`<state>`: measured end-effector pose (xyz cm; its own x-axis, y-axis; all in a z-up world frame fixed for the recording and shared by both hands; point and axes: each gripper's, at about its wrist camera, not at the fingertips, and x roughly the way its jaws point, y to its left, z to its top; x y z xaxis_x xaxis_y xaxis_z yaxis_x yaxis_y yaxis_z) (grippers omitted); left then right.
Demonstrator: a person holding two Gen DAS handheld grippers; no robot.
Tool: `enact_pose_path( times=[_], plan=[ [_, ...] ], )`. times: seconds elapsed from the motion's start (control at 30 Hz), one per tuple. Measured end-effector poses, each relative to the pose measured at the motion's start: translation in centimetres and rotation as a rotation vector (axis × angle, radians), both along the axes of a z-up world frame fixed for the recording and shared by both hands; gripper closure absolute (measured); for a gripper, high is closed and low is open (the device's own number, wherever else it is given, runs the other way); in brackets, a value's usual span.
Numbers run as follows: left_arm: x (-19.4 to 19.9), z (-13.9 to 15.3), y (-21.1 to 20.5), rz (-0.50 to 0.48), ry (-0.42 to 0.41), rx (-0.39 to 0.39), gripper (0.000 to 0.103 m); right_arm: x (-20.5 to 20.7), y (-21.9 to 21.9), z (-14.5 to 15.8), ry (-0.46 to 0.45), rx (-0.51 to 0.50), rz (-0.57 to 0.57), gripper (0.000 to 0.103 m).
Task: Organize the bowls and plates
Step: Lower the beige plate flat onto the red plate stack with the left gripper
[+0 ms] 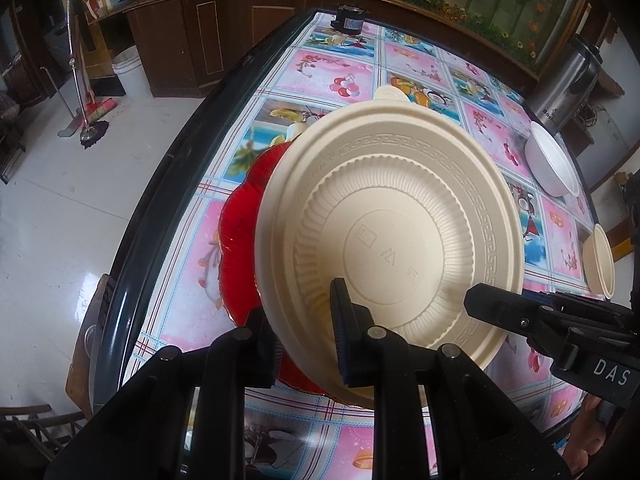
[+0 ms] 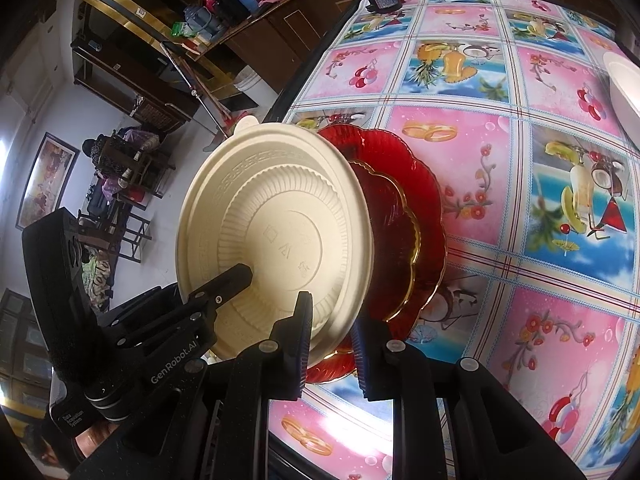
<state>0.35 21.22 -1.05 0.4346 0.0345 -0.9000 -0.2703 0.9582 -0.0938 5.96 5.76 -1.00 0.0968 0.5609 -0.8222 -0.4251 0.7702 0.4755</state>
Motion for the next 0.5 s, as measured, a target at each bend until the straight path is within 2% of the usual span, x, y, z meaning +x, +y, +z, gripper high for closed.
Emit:
enact_pose_path(
  times=[0.5],
  plan=[
    [-0.12,0.19,-0.32,0.006,-0.015,0.025,0.084,-0.32,0.05,0.26,-0.022,-0.013,-0.005,0.082]
  ],
)
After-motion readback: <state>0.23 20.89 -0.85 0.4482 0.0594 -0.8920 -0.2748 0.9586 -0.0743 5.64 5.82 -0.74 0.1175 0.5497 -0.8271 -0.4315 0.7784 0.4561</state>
